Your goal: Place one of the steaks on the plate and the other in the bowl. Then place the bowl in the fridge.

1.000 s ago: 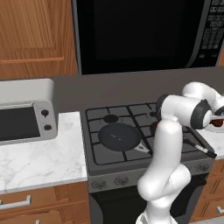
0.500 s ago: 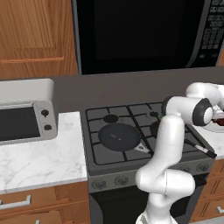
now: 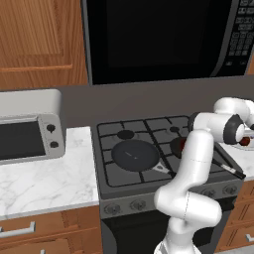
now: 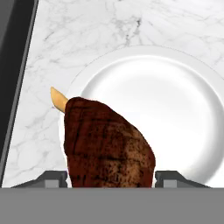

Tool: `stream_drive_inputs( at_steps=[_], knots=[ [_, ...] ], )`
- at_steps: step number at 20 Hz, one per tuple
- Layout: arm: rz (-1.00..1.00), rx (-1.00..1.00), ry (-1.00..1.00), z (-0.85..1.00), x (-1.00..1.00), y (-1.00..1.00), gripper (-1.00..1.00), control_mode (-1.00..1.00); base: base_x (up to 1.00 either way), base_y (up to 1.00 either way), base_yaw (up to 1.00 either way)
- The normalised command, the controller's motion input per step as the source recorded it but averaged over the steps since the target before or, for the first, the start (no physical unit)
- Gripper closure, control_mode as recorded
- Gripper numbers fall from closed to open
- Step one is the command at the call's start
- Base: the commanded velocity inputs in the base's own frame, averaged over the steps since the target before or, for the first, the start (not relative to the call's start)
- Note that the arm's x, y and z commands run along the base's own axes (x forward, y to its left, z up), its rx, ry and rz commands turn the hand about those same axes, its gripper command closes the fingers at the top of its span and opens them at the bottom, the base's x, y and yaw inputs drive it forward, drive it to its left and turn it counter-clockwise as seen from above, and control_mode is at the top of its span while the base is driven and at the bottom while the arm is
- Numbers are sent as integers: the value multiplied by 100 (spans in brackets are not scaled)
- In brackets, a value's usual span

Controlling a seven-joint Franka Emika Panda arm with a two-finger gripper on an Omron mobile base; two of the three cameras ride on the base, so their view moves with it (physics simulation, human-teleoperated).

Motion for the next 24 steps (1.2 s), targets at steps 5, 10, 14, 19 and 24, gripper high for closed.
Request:
stream_drive_inputs(
  at_steps=[5, 10, 14, 19, 24],
  knots=[
    [0, -1, 0, -66, 48, 0, 100, -100, 0, 0, 0],
    [0, 0, 4, -55, 42, 0, -100, -100, 0, 0, 0],
    [0, 0, 3, 0, 4, 0, -100, -100, 0, 0, 0],
    [0, 0, -1, 1, -22, 26, -100, -100, 0, 0, 0],
    [0, 0, -11, -11, -59, 68, -100, -100, 0, 0, 0]
  ],
)
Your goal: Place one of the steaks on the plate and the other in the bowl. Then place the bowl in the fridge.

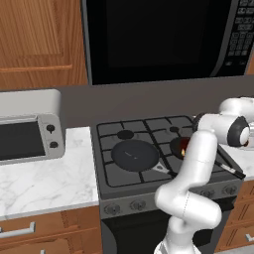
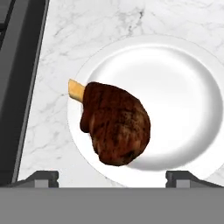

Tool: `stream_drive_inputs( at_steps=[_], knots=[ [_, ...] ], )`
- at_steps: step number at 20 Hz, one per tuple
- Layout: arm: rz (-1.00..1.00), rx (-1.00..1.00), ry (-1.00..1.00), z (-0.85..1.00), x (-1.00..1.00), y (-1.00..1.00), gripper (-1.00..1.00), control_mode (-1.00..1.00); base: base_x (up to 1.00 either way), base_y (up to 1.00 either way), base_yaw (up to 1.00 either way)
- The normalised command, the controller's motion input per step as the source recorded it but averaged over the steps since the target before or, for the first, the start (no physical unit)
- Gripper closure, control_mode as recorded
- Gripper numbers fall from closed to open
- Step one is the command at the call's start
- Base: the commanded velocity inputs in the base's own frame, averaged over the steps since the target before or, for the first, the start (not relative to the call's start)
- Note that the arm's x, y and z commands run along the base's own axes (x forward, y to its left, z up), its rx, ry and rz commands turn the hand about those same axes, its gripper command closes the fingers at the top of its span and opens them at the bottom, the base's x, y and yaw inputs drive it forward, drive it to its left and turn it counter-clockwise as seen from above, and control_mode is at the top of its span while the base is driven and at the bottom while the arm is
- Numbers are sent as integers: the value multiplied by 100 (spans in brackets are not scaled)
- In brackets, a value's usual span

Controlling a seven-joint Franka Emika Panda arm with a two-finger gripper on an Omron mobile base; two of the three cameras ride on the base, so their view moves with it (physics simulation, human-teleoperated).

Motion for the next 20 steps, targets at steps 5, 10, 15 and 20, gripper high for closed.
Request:
stream_drive_inputs(
  at_steps=[5, 10, 15, 20],
  knots=[
    [0, -9, -17, 24, -54, 83, -100, -100, 0, 0, 0],
    [0, -12, -7, 64, -55, 71, -100, -100, 0, 0, 0],
    [-1, -1, 6, 46, -45, 58, -100, -100, 0, 0, 0],
    [-7, 2, 7, 52, -25, 65, -100, -100, 0, 0, 0]
  ],
)
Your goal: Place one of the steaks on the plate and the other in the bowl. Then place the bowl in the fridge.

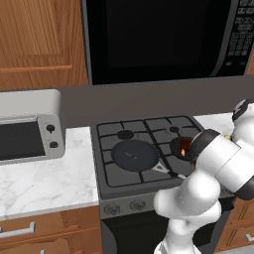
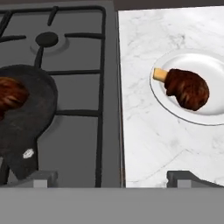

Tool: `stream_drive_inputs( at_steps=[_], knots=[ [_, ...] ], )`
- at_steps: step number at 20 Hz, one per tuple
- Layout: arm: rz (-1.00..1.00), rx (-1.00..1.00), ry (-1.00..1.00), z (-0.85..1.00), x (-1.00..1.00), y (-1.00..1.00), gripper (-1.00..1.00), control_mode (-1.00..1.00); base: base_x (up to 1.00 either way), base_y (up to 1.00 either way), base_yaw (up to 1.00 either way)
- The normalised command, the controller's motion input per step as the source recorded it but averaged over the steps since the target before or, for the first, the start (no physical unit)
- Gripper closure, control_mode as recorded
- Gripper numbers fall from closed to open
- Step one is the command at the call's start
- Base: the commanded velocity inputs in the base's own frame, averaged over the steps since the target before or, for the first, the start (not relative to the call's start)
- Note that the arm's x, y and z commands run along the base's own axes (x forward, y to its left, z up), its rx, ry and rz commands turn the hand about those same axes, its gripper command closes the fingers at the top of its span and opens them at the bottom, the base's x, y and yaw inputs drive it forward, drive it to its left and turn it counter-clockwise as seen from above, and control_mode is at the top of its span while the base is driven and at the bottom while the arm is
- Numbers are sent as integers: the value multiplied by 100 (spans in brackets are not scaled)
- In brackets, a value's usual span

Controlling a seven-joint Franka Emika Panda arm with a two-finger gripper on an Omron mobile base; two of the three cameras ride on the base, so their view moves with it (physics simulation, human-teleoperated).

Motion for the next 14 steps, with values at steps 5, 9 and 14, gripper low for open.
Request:
stream_drive_inputs(
  at_steps=[5, 9, 14],
  knots=[
    [-18, 14, 7, 30, -22, 54, -100, -100, 0, 0, 0],
    [-18, 3, 0, 3, -24, 55, -100, -100, 0, 0, 0],
    [-13, 0, 0, 11, -3, 60, -100, -100, 0, 0, 0]
  ],
)
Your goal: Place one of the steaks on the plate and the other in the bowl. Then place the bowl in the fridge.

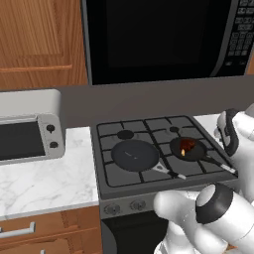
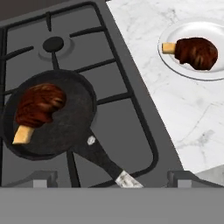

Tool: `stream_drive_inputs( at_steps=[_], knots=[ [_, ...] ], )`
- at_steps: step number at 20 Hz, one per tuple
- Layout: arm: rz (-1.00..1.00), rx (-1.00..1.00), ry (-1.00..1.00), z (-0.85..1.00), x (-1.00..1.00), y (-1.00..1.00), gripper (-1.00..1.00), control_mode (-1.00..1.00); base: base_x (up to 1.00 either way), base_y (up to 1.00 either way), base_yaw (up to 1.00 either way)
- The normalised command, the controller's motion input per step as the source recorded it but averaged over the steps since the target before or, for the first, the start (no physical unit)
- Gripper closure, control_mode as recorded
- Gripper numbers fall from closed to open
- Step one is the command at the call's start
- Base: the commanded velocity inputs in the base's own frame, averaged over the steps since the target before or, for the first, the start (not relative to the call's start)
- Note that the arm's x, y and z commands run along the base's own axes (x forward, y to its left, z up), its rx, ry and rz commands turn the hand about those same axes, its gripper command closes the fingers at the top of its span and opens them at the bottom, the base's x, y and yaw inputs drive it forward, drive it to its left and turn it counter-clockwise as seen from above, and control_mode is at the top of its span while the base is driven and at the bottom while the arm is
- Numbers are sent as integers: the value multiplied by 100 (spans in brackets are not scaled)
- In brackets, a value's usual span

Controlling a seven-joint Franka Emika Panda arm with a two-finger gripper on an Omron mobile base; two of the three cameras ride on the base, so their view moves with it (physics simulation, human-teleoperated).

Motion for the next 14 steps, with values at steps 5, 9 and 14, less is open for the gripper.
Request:
stream_drive_inputs(
  at_steps=[5, 9, 14],
  knots=[
    [-5, -3, 0, 18, 0, 59, -100, -100, 0, 0, 0],
    [-2, -3, 1, 4, 0, 55, -100, -100, 0, 0, 0],
    [0, -2, 9, 1, 0, 43, -100, -100, 0, 0, 0]
  ],
)
